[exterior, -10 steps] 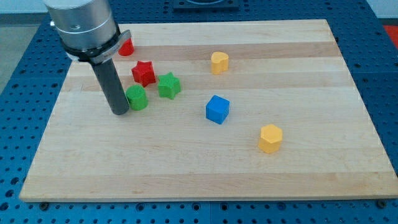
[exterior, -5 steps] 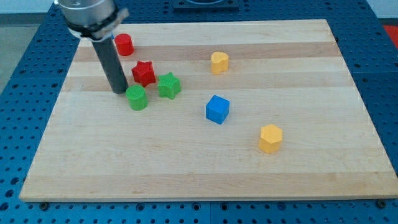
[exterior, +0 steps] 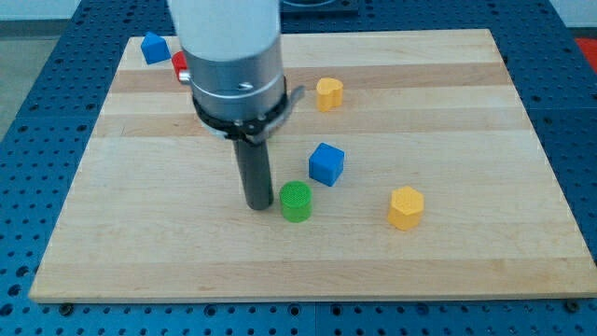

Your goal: Place green circle at the bottom right side of the board

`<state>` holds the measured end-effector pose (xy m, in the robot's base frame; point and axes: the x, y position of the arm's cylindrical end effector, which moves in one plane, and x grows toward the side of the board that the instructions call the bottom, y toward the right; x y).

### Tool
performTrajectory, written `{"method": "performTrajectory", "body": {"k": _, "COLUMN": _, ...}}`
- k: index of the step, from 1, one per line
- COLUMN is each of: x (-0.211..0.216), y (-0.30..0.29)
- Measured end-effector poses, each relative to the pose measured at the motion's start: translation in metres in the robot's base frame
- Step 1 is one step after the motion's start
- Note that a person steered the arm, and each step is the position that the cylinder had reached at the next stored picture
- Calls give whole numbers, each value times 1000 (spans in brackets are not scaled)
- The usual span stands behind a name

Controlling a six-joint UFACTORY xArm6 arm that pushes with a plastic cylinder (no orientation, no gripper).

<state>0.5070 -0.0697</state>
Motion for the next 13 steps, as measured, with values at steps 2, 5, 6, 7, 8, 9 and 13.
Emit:
{"method": "performTrajectory", "body": {"k": 2, "x": -18, "y": 8}}
{"method": "performTrajectory", "body": {"k": 5, "x": 48, "y": 109}}
{"method": "performTrajectory", "body": {"k": 6, "x": 48, "y": 114}}
{"method": "performTrajectory", "body": {"k": 7, "x": 47, "y": 89}}
{"method": "performTrajectory", "body": {"k": 8, "x": 71, "y": 76}}
{"method": "performTrajectory", "body": {"k": 9, "x": 91, "y": 79}}
{"method": "performTrajectory", "body": {"k": 13, "x": 91, "y": 140}}
